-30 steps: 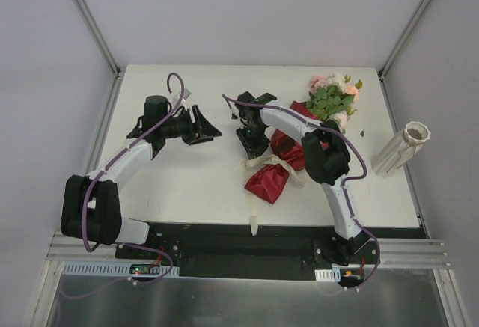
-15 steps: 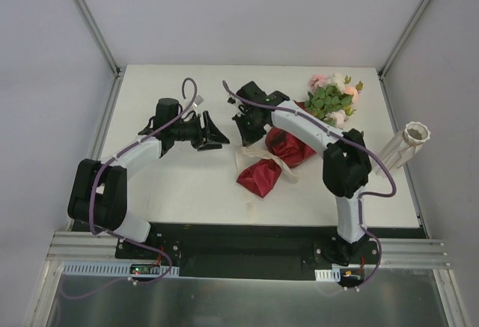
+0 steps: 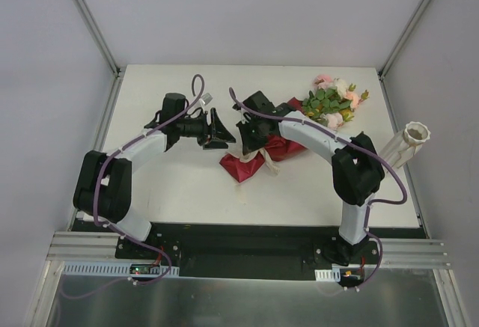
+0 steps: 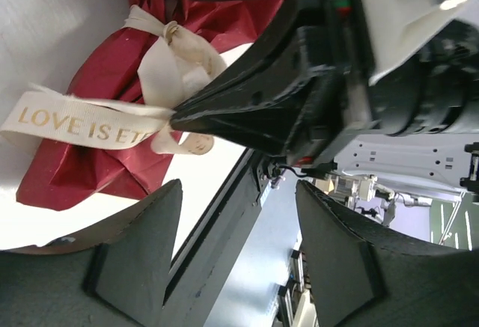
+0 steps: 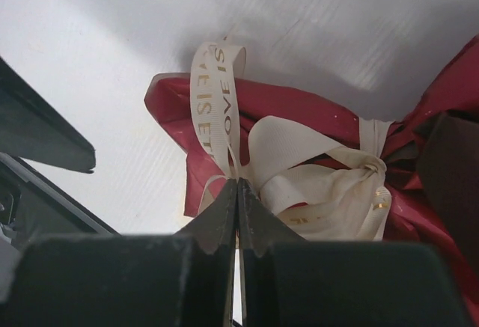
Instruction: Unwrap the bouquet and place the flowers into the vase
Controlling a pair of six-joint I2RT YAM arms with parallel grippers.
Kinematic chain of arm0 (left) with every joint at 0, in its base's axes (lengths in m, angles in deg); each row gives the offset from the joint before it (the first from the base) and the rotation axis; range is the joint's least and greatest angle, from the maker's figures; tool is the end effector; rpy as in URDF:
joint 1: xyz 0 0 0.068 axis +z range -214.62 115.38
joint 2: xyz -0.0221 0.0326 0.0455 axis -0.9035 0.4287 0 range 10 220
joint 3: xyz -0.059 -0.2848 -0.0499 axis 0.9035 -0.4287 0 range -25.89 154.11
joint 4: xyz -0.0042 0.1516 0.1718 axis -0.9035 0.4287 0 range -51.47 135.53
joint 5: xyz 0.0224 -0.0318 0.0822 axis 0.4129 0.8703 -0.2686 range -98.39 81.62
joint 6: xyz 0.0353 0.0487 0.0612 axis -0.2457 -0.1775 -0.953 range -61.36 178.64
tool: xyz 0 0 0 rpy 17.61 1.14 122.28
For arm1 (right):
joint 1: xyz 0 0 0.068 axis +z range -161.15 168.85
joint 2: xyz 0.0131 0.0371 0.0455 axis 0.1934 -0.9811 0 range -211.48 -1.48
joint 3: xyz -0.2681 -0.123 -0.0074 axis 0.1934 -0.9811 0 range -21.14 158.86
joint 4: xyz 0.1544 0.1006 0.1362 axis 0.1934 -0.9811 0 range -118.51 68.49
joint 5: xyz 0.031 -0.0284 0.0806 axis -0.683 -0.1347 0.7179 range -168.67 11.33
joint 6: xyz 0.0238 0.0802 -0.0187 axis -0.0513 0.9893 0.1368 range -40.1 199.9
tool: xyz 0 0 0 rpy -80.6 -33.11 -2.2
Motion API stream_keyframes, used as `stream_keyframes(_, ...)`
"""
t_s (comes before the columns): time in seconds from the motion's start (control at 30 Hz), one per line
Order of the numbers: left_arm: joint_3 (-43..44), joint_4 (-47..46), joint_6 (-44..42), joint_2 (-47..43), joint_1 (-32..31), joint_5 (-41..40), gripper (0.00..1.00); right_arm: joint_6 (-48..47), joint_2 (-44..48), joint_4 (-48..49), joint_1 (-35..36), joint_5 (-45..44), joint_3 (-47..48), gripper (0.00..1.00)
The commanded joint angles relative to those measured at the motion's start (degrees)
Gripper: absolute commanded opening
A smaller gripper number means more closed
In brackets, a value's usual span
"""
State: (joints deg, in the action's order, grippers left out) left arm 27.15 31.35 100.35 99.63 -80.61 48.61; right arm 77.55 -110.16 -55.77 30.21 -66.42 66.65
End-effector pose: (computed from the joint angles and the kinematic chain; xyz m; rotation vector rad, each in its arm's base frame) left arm 0.2930 -0.1499 0.2667 0.1850 2.2304 -1.6159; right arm 0.3003 0.2857 0.2451 -1.0443 2.3691 0.5328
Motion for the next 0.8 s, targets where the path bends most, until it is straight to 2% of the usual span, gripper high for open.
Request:
stream_keyframes(0.0,3.91,0.5,2.14,-1.29,1.05,0.94,0.6,1.73,4.18,5.43,0.73,2.07,-1.3,0.01)
stream_keyframes(0.17,5.67,0.5,0.04,-0.42,2.27,1.97,0.59,4.02,6.55,9.46,1.26,2.69,-5.5,0.01)
stream_keyframes(0.27,7.86,2.07,-5.58,3.79,4.38,11.45,0.61,3.58,9.27,12.37,1.26,3.48,-8.32,0.01)
stream_keyframes(0.4,7.78,2.43,-8.66,3.72,4.91,13.06,0.41,0.6,11.47,12.38,1.26,5.15,-9.56,0.01)
stream_keyframes(0.47,8.22,2.7,-10.42,3.36,4.65,13.05,0.43,-0.63,12.26,12.72,1.26,6.55,-10.0,0.01)
stream_keyframes(0.63,9.01,3.05,-11.21,5.73,4.21,17.18,0.64,-4.24,13.85,12.2,1.09,7.96,-10.53,0.01)
stream_keyframes(0.77,8.75,3.14,-10.87,7.05,2.55,17.28,0.64,-4.59,15.25,12.2,0.82,7.79,-12.11,0.01)
